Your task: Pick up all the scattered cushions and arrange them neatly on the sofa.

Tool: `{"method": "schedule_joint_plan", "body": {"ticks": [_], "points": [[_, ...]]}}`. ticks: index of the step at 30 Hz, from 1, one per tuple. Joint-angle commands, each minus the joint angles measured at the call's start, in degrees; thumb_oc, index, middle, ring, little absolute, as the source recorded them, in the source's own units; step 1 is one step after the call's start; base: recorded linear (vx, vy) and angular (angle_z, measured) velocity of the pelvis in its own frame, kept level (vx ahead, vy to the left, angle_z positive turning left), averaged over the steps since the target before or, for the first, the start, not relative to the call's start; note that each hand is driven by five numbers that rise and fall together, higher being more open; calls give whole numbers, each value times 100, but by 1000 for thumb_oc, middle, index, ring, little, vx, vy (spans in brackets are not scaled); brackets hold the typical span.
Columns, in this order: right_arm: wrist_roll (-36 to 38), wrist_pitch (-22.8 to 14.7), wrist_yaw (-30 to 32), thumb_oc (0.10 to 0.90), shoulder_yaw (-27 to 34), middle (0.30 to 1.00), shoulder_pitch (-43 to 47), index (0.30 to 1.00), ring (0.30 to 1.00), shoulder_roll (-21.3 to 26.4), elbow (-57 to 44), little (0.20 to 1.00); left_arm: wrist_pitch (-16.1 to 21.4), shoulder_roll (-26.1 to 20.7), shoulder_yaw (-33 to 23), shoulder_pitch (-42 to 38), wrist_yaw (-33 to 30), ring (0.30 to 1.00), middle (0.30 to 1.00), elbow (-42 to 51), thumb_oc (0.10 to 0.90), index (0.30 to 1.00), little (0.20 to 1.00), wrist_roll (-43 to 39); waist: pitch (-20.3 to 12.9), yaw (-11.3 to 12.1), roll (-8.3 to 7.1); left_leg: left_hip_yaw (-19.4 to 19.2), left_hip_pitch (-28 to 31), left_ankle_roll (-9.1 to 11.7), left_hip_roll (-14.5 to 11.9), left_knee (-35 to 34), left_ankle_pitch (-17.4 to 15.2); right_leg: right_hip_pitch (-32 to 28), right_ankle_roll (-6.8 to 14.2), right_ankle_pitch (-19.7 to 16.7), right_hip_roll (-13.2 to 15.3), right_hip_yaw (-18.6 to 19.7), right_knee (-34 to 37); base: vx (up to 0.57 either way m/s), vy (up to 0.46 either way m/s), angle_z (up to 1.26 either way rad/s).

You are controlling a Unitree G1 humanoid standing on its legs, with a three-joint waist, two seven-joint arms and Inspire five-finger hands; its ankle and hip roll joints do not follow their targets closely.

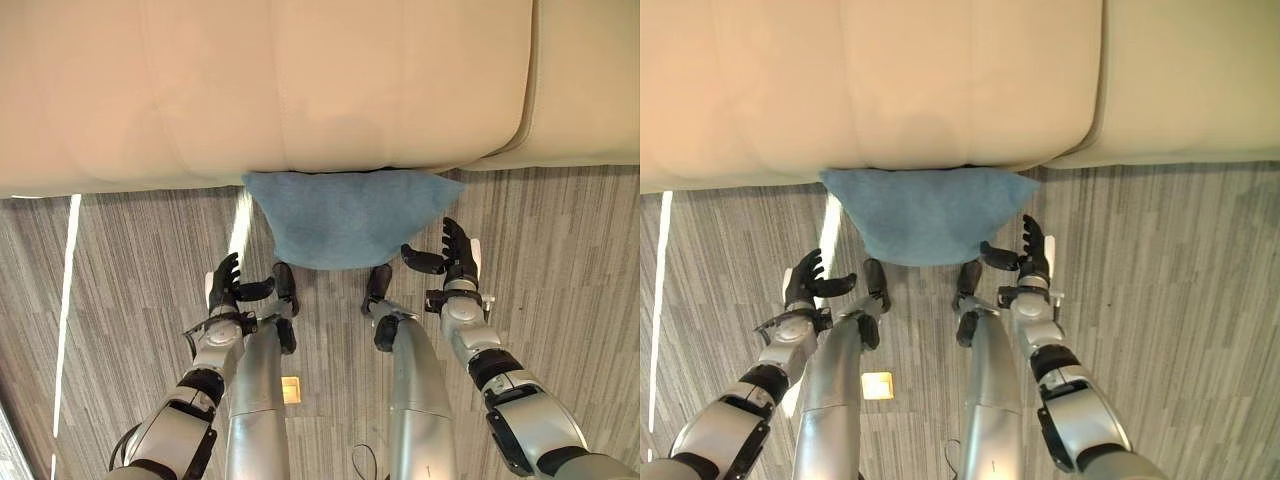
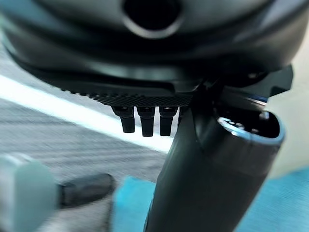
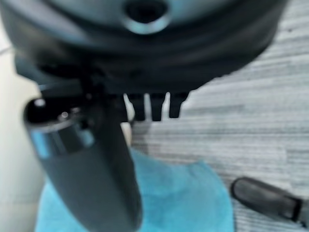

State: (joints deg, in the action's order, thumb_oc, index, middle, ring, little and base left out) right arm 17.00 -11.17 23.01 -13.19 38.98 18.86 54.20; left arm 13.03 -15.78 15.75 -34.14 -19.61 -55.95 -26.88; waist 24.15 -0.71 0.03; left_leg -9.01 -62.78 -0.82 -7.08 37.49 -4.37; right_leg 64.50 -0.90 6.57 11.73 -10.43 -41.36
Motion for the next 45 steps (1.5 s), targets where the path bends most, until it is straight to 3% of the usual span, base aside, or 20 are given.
{"method": "schedule_joint_plan", "body": {"ticks": [1, 9, 15, 16, 17, 18, 19, 24, 31, 34, 35, 38, 40, 41, 45], "points": [[307, -460, 345, 800, -198, 900, -447, 900, 900, -50, -305, 900, 317, -5, 132, 196, -257, 900, 900, -139, 800, 900, 900, 79, -825, -16, 78, 278, -447, 134, -11, -371, 26, 4, 378, 206, 73, -32, 389, 0, 0, 0], [544, -543, 421, 800, -521, 900, 769, 900, 900, 20, -330, 900, 347, -50, 541, -901, -374, 900, 900, 38, 800, 900, 900, 94, -721, -19, 95, 371, -1066, 158, 79, -371, 117, 613, 414, 162, 93, -10, 348, -11, -17, 4], [565, -819, 671, 800, -693, 900, 1415, 900, 900, -254, -1056, 900, 411, 308, 903, -1605, -611, 900, 900, 426, 800, 900, 900, 155, -617, -69, 112, 416, -1464, 128, 155, -353, 168, 1062, 456, 113, 61, 103, 248, -5, 0, 1], [571, -852, 674, 747, -719, 820, 1462, 820, 820, -313, -1121, 820, 456, 399, 954, -1665, -626, 900, 900, 542, 800, 900, 900, 120, -608, -74, 118, 419, -1497, 132, 164, -356, 176, 1105, 464, 106, 55, 116, 251, 0, 0, 0], [550, -872, 658, 549, -733, 524, 1461, 524, 524, -339, -1179, 524, 466, 464, 974, -1691, -624, 719, 719, 623, 679, 719, 719, 122, -612, -80, 120, 419, -1506, 133, 163, -373, 182, 1130, 466, 100, 52, 122, 252, 0, 0, 0], [548, -870, 660, 505, -733, 458, 1457, 458, 458, -338, -1183, 458, 463, 466, 974, -1689, -626, 592, 592, 627, 595, 592, 592, 124, -615, -79, 120, 418, -1507, 133, 163, -375, 183, 1133, 467, 99, 53, 123, 252, 0, 0, 0], [504, -904, 591, 400, -791, 300, 1428, 300, 300, -401, -1307, 300, 529, 619, 1040, -1729, -620, 300, 300, 858, 400, 300, 300, 90, -631, -104, 114, 420, -1513, 139, 178, -415, 201, 1149, 475, 74, 40, 127, 285, 0, 0, 0], [323, -926, 485, 400, -832, 300, 1230, 300, 300, -442, -1491, 300, 560, 704, 1110, -1676, -589, 300, 300, 1182, 400, 300, 300, 185, -693, -137, 114, 416, -1464, 156, 187, -485, 234, 1115, 475, 33, -12, 128, 343, 2, -4, 1], [310, -1075, 272, 400, -630, 300, 436, 300, 300, -519, -2033, 300, 638, 680, 899, -1145, -530, 300, 300, 1774, 400, 300, 300, 122, -937, -184, 128, 445, -924, 288, 134, -937, 350, 553, 490, -54, -102, 13, 763, -1, -50, 3], [243, -1103, 240, 400, -521, 300, -38, 300, 300, -537, -2287, 300, 670, 657, 842, -736, -465, 300, 300, 2065, 400, 300, 300, 162, -980, -200, 129, 468, -449, 346, 97, -1168, 407, 54, 487, -66, -130, -79, 1013, -24, -90, 9], [300, -1145, 171, 400, -417, 300, -505, 300, 300, -578, -2560, 300, 694, 678, 796, -309, -376, 300, 300, 2332, 400, 300, 300, 111, -1012, -192, 131, 486, 90, 409, 78, -1457, 465, -429, 495, -73, -131, -146, 1273, -3, -76, 8], [291, -1134, 76, 400, -419, 300, -878, 300, 300, -602, -2762, 300, 716, 711, 808, 24, -296, 300, 300, 2505, 400, 300, 300, 39, -1010, -203, 127, 504, 549, 433, 99, -1682, 494, -828, 486, -76, -158, -188, 1444, 3, -51, 2], [228, -1125, -79, 400, -428, 300, -1500, 300, 300, -546, -3215, 300, 756, 683, 816, 628, -148, 300, 300, 2902, 400, 300, 300, -44, -1003, -197, 110, 508, 1375, 488, 126, -1972, 526, -1655, 478, -63, -225, -278, 1805, 23, -59, 3], [228, -1124, -79, 400, -428, 300, -1501, 300, 300, -547, -3217, 300, 756, 683, 816, 629, -148, 300, 300, 2903, 400, 300, 300, -44, -996, -197, 110, 508, 1385, 488, 126, -1976, 527, -1665, 478, -64, -226, -278, 1809, 29, -46, 2], [181, -1104, -309, 400, -404, 300, -2217, 300, 300, -499, -3810, 300, 794, 585, 844, 1415, 132, 300, 300, 3532, 400, 300, 300, -226, -1023, -196, 82, 504, 2528, 534, 148, -2352, 593, -2845, 457, -35, -351, -416, 2270, 79, -67, -1]]}}
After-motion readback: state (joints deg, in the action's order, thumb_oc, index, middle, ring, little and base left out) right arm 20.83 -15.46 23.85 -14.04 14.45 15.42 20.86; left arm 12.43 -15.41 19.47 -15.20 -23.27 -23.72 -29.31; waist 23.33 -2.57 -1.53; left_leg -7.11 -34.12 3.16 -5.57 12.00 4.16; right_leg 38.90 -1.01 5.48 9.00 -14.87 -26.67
